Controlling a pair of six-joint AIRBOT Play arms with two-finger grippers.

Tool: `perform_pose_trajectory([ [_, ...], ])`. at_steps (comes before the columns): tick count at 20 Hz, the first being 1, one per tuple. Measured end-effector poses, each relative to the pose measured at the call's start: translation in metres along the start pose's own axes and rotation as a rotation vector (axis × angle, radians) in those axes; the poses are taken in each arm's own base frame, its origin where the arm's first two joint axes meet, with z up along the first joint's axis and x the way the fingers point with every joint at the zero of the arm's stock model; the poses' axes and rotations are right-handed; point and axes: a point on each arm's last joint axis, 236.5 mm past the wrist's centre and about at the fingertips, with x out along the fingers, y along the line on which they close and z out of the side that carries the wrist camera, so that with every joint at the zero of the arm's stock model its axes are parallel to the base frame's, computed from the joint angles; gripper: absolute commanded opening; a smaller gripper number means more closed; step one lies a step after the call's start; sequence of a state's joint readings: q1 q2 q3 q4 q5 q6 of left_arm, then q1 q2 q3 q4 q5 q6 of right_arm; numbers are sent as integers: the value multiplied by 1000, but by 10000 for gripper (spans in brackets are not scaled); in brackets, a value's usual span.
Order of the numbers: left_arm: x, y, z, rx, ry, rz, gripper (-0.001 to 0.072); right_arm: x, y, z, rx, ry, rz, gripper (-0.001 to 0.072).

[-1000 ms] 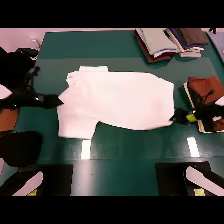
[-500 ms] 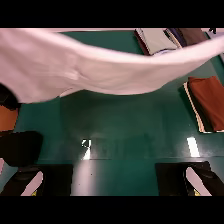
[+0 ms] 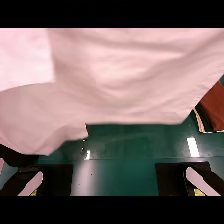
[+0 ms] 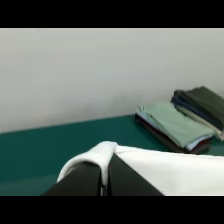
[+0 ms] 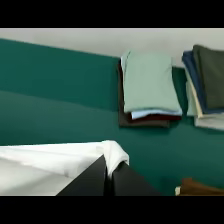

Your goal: Fold the shirts.

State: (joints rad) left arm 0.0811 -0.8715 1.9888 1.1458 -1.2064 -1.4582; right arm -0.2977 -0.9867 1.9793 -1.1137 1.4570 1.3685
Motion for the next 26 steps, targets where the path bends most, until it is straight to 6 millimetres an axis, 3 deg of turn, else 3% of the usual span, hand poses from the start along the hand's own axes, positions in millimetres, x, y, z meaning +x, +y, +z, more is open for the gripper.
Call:
perform_pose_trajectory([
  [2,54,23,-57,-65,191,-1,27,45,-19,-33,61,142,12,17],
  [4,103,45,-127,-141,390,-3,28,90,-34,-75,124,293,35,17],
  [6,145,64,-208,-229,590,-5,28,138,-48,-130,178,465,44,17],
  [9,188,86,-327,-342,839,-1,28,196,-54,-209,234,683,70,17],
  [11,209,95,-382,-390,922,-7,28,232,-55,-251,263,771,78,17],
  [13,228,101,-416,-428,942,-8,28,260,-57,-275,281,811,76,17],
  [15,242,107,-432,-442,937,-5,28,284,-56,-281,283,816,80,17],
  [17,245,112,-438,-419,946,1,28,295,-58,-281,275,818,80,17],
  [20,225,119,-460,-352,1069,11,28,292,-54,-288,275,849,89,17],
  [24,189,118,-502,-342,1241,14,31,274,-48,-317,291,897,85,21],
  [25,183,116,-512,-348,1269,15,197,270,-46,-325,299,903,81,118],
  [26,177,116,-519,-352,1291,18,545,268,-45,-334,307,910,78,361],
])
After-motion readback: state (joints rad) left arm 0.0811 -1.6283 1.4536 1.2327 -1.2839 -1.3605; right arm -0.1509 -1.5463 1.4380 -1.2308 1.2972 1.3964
